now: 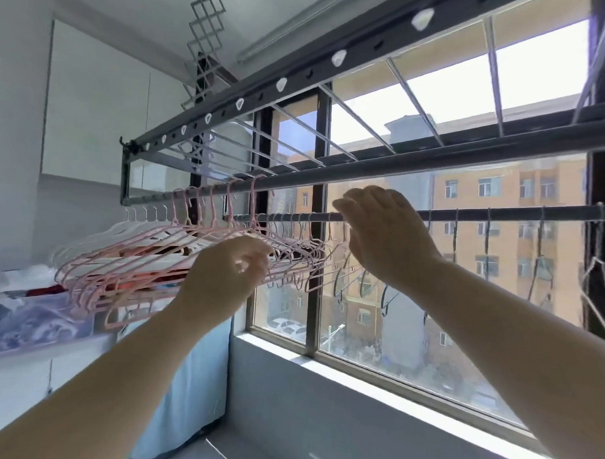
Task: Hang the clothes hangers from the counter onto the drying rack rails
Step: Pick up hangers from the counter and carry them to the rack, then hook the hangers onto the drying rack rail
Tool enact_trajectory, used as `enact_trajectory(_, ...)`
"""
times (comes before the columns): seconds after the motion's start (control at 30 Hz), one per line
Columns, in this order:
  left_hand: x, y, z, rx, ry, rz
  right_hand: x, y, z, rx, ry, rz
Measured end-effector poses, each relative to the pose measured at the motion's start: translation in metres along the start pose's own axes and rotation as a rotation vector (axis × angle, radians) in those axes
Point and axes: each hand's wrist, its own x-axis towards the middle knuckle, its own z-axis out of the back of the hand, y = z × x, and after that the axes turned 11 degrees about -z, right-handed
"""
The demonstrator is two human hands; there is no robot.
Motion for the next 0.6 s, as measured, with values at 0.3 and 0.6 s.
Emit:
enact_trajectory(0.3,-0.070,-0.020,-0.081,-0.451,0.293,0.162,-0.097,-0.023,0.026,-0.068,0.643,-0.342)
enact_trajectory(0.6,-0.135,-0.070,-0.177,-0.748,0.463,0.308,-0.218,-0.104,0.088,-0.127,1.114,-0.705)
